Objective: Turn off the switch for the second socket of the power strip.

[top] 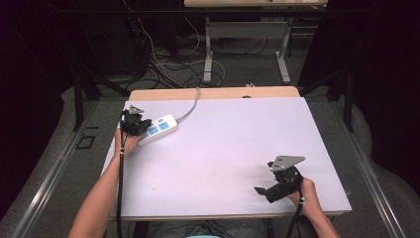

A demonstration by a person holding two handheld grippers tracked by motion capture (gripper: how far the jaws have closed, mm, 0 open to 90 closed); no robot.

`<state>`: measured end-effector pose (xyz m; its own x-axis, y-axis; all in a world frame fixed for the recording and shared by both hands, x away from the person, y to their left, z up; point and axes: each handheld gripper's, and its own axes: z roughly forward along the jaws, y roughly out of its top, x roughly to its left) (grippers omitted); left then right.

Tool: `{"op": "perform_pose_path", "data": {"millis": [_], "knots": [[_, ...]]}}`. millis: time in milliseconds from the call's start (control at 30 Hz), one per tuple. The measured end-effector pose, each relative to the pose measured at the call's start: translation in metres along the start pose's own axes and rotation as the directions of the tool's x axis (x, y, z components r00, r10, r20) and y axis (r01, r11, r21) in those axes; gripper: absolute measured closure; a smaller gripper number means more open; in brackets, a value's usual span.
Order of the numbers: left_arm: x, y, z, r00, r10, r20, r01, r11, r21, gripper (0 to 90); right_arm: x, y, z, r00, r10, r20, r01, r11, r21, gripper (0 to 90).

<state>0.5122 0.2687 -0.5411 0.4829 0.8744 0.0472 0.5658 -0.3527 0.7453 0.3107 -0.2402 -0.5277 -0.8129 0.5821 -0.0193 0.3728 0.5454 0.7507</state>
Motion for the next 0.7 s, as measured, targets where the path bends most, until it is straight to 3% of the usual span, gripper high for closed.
{"op": "perform_pose_path", "data": {"millis": [100, 167, 233, 267, 400, 433, 500, 700], "knots": [[-0.0002, 0.0, 0.0007, 0.9999, 0.011, -0.008, -0.011, 0.9999, -0.007, 90.0, 0.0008, -0.0003, 0.0005, 1.0, 0.006, 0.007, -0.006, 1.0, -0.01, 0.4], [-0.0022, 0.0, 0.0009, 1.0, -0.001, -0.008, 0.001, 1.0, -0.005, 90.0, 0.0008, -0.0003, 0.0005, 1.0, 0.007, 0.007, -0.006, 1.0, -0.01, 0.4], [-0.0024, 0.0004, 0.002, 0.9994, 0.022, -0.026, -0.022, 0.9996, -0.019, 90.0, 0.0007, 0.0001, -0.0006, 1.0, 0.004, 0.005, -0.004, 1.0, 0.007, 0.4], [-0.0014, 0.0014, 0.0002, 0.999, 0.04, -0.02, -0.04, 0.9992, 0.006, 90.0, 0.0007, 0.0, -0.0006, 1.0, 0.002, 0.005, -0.002, 1.0, 0.006, 0.4], [-0.0031, 0.0007, 0.0019, 0.9989, 0.031, -0.034, -0.032, 0.9994, -0.012, 90.0, 0.0001, 0.0002, -0.0006, 1.0, -0.004, -0.001, 0.004, 1.0, 0.008, 0.4], [-0.0024, 0.0025, -0.0006, 0.9997, 0.009, -0.023, -0.01, 0.9998, -0.016, 90.0, 0.0003, 0.0, 0.0, 1.0, -0.003, 0.0, 0.003, 1.0, 0.001, 0.4], [-0.0027, 0.003, -0.0006, 0.9993, 0.031, -0.023, -0.031, 0.9994, -0.015, 90.0, 0.0002, 0.0004, -0.0006, 1.0, -0.005, -0.004, 0.005, 1.0, 0.014, 0.4], [-0.005, 0.0038, -0.0011, 0.9992, 0.031, -0.027, -0.031, 0.9995, -0.002, 90.0, 0.0006, 0.0004, -0.0005, 1.0, -0.005, -0.004, 0.005, 1.0, 0.011, 0.4]]}}
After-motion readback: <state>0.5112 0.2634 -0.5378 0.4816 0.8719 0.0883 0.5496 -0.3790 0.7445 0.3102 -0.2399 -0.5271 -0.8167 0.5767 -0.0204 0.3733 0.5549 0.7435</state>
